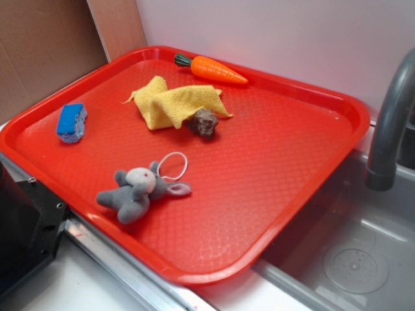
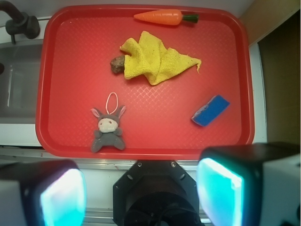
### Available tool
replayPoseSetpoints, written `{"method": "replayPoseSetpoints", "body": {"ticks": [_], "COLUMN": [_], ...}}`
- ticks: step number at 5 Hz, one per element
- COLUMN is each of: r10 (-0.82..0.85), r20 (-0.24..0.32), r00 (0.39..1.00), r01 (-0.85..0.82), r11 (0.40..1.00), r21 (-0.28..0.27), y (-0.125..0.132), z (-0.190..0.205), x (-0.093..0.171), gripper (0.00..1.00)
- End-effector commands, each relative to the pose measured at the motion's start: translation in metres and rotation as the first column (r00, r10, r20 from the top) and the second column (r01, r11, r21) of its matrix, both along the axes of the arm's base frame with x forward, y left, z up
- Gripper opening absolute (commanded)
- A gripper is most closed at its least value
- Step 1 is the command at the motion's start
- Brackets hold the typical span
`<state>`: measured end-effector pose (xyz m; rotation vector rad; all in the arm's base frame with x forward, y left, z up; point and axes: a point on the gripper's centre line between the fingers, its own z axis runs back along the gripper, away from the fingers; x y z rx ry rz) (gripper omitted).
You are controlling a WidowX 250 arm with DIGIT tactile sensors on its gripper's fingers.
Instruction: Grab the blue sponge.
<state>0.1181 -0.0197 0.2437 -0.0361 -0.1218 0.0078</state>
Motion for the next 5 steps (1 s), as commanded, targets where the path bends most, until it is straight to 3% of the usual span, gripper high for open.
{"method": "replayPoseSetpoints", "body": {"ticks": [1, 2, 3, 4, 5], "r10": [0.467, 0.600, 0.684, 0.722, 0.788], "r20": [0.068, 0.076, 0.124, 0.089, 0.132], "r00": [0.881, 0.796, 0.719, 0.686, 0.601], "r01": [-0.461, -0.593, -0.671, -0.713, -0.780], "r11": [0.883, 0.799, 0.729, 0.691, 0.614], "r21": [-0.088, -0.096, -0.136, -0.116, -0.117], "y": [0.025, 0.041, 0.062, 0.078, 0.097], "z": [-0.017, -0.030, -0.049, -0.072, -0.099], "x": [0.000, -0.005, -0.004, 0.001, 0.005], "gripper": [1.00, 1.00, 1.00, 1.00, 1.00]}}
